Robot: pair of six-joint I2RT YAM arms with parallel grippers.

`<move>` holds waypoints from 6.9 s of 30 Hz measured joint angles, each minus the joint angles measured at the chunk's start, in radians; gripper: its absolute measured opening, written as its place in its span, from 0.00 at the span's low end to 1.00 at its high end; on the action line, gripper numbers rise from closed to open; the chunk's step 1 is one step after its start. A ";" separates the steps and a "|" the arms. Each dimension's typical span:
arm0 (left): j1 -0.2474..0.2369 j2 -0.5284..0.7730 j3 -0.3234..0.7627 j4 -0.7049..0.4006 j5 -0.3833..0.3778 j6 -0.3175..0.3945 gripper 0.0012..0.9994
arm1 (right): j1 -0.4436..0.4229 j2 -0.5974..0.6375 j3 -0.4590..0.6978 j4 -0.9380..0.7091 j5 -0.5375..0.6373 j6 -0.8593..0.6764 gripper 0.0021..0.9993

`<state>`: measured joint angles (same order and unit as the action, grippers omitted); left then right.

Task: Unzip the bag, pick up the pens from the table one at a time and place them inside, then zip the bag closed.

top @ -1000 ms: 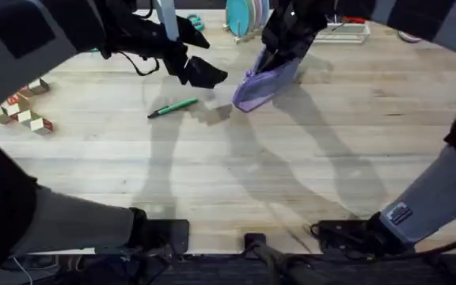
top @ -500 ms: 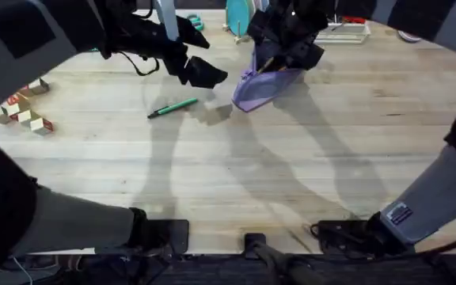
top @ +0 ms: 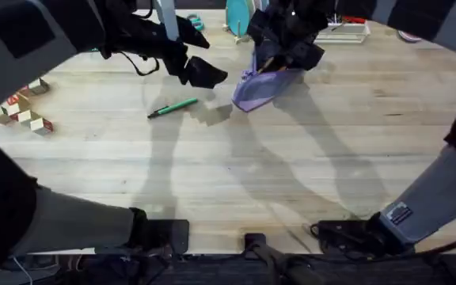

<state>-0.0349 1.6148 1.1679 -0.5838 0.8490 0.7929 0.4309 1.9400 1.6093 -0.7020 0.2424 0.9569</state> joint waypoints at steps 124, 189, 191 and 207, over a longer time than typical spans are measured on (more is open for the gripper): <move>-0.001 0.198 0.029 -0.273 -0.624 0.165 0.04 | 0.000 -0.330 0.019 -0.122 0.084 -0.576 1.00; -0.487 0.250 0.678 -0.303 -0.588 -0.252 0.04 | -0.311 -0.423 0.019 -0.313 0.142 -0.492 1.00; -0.505 0.250 0.678 -0.256 -0.588 -0.276 0.04 | -0.329 -0.433 0.019 -0.319 0.142 -0.492 1.00; -0.518 0.365 0.679 -0.126 -0.564 -0.412 0.04 | -0.342 -0.439 0.019 -0.323 0.142 -0.489 1.00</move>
<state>-0.5529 1.9799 1.8469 -0.7097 0.2849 0.3812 0.0887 1.5005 1.6283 -1.0248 0.3843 0.4675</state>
